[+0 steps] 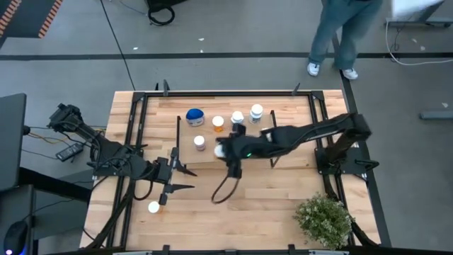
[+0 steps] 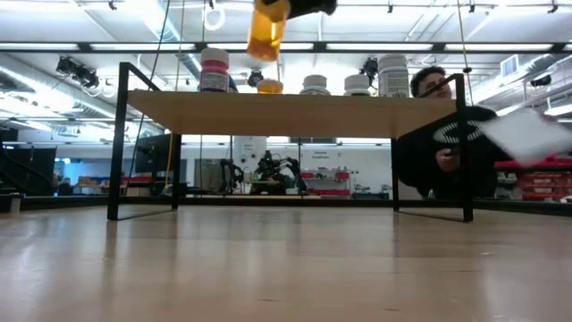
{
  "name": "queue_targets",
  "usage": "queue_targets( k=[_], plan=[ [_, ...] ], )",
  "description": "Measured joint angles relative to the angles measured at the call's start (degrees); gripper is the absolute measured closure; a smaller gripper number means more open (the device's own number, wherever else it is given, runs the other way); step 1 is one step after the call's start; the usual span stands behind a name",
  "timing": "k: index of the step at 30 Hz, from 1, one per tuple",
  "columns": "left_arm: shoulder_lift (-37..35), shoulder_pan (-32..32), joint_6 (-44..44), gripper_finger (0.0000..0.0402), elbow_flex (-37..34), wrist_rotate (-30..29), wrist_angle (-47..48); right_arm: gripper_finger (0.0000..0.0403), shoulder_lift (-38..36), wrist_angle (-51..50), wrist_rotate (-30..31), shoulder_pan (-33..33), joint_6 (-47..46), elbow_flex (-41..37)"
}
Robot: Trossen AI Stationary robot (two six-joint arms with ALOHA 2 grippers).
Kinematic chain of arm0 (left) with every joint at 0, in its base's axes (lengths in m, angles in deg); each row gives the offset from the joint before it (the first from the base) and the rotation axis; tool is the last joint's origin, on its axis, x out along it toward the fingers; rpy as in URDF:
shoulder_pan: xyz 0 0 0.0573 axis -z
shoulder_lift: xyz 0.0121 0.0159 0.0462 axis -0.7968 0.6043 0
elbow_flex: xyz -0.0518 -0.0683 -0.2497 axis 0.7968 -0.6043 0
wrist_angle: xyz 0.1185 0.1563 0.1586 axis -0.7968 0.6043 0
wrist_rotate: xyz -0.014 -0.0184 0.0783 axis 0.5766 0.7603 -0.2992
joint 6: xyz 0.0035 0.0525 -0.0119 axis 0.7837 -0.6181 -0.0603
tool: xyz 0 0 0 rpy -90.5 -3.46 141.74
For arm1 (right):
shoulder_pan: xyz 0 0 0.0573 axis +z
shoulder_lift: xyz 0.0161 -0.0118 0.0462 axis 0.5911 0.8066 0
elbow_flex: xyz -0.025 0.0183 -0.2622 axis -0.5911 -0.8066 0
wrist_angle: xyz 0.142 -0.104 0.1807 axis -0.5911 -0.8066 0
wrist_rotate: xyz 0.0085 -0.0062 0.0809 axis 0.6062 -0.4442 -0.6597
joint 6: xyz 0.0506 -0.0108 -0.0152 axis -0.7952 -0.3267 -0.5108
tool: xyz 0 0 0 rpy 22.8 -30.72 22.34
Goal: Pick and place medicine bottles onto shelf by color
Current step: Put the orange medicine bottle on the top of the shelf
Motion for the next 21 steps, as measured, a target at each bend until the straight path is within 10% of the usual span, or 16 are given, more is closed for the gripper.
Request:
queue_targets(
  k=[7, 21],
  plan=[
    [0.00, -0.40, -0.46, 0.0230, 0.00, -0.08, -0.52, 0.0173, -7.07, 9.15, -5.02, -3.30, -2.47, -12.86],
    [0.00, -1.01, -1.53, 0.0228, 0.00, -0.23, -0.52, 0.0173, -6.40, 10.29, -9.57, -5.69, -1.93, -13.08]
  ],
)
